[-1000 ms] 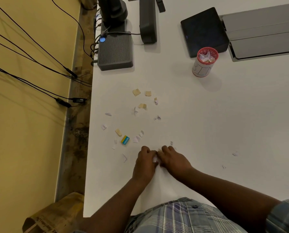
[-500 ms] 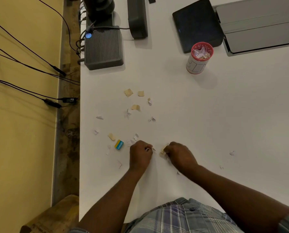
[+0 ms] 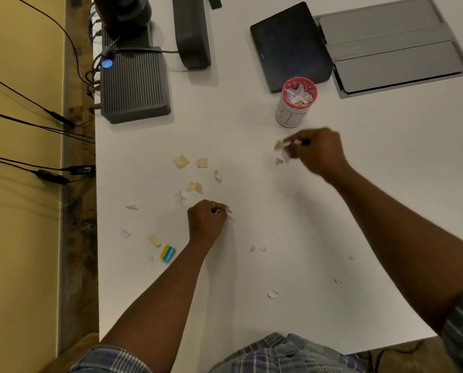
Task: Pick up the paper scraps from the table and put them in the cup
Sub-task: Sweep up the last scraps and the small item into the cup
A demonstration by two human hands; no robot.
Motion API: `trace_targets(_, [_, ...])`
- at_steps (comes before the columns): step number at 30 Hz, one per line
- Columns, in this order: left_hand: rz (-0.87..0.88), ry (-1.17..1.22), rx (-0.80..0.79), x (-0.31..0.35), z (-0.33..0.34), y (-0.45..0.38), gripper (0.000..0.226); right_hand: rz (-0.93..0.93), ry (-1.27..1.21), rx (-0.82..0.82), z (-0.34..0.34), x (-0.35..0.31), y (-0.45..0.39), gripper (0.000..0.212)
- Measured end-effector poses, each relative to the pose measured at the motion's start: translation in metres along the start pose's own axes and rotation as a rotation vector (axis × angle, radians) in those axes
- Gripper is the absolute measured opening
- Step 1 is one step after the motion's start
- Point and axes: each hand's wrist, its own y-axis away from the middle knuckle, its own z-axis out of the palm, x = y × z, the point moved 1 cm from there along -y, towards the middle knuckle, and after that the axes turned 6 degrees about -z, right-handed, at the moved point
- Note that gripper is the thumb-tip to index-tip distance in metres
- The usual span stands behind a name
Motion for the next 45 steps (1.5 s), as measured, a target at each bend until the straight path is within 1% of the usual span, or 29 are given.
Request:
trace_targets(2, [-0.001,0.017,-0.005,0.004,0.004,-0.003,0.012,0.015,0.045,0.126,-0.011,0.005,-0.035,0.019])
trace_targets(4, [-0.004,0.018,0.001,0.007,0.006,-0.004,0.017,-0.013,0.141,0.210,-0.018,0.012,-0.066,0.018])
trace_targets(6, [-0.015,0.011,-0.004,0.011,0.006,-0.005,0.015,-0.032,0.238,0.240,-0.019,0.018,-0.094,0.018])
trace_targets(7, [-0.022,0.012,-0.009,0.013,0.006,-0.005,0.014,-0.012,0.265,0.236,-0.019,0.022,-0.107,0.019])
trace_targets(8, [-0.027,0.018,-0.011,0.015,0.005,-0.005,0.013,0.026,0.274,0.215,-0.017,0.025,-0.119,0.021])
trace_targets(10, [-0.044,0.051,-0.016,0.019,0.003,-0.005,0.015,0.091,0.323,0.133,-0.011,0.028,-0.138,0.037])
trace_targets(13, [-0.090,0.114,-0.026,0.026,-0.001,-0.005,0.016,0.080,0.527,-0.020,-0.003,0.027,-0.156,0.049])
trace_targets(15, [-0.105,0.167,-0.032,0.033,-0.004,-0.005,0.014,0.106,0.623,-0.130,0.000,0.021,-0.163,0.048])
trace_targets(18, [-0.119,0.253,-0.049,0.045,-0.008,-0.005,0.011,0.070,0.745,-0.244,0.001,0.012,-0.171,0.035])
trace_targets(20, [-0.111,0.293,-0.054,0.055,-0.011,-0.007,0.013,0.048,0.836,-0.308,0.002,0.009,-0.171,0.030])
trace_targets(22, [-0.108,0.340,-0.064,0.067,-0.014,-0.009,0.018,0.034,0.902,-0.354,0.003,0.009,-0.172,0.030])
trace_targets(26, [-0.074,0.400,-0.115,0.098,-0.018,-0.018,0.020,0.045,0.878,-0.435,-0.005,0.006,-0.177,0.035])
trace_targets(27, [-0.055,0.417,-0.130,0.106,-0.018,-0.022,0.021,0.037,0.863,-0.433,-0.010,0.004,-0.178,0.037])
trace_targets(29, [-0.026,0.452,-0.150,0.124,-0.016,-0.032,0.019,0.023,0.812,-0.366,-0.019,0.000,-0.174,0.038])
trace_targets(31, [0.004,0.464,-0.143,0.144,-0.013,-0.044,0.017,0.008,0.725,-0.256,-0.029,-0.002,-0.163,0.030])
trace_targets(33, [0.044,0.455,-0.124,0.166,-0.008,-0.056,0.018,-0.061,0.566,-0.046,-0.035,0.003,-0.146,0.019])
trace_targets(35, [0.085,0.433,-0.105,0.191,-0.003,-0.066,0.019,-0.128,0.400,0.145,-0.036,0.008,-0.120,0.018])
trace_targets(38, [0.148,0.364,-0.061,0.227,0.009,-0.083,0.012,-0.168,0.268,0.305,-0.026,0.021,-0.081,0.023])
trace_targets(40, [0.213,0.262,-0.018,0.247,0.020,-0.097,0.012,-0.157,0.203,0.352,-0.012,0.035,-0.054,0.023])
trace_targets(42, [0.284,0.131,0.013,0.263,0.034,-0.111,0.012,-0.118,0.122,0.364,0.007,0.051,-0.024,0.021])
trace_targets(44, [0.348,-0.019,0.041,0.274,0.047,-0.120,0.012,-0.070,0.115,0.317,0.028,0.066,0.006,0.025])
trace_targets(45, [0.372,-0.093,0.050,0.279,0.054,-0.125,0.014,-0.037,0.139,0.240,0.037,0.072,0.018,0.033])
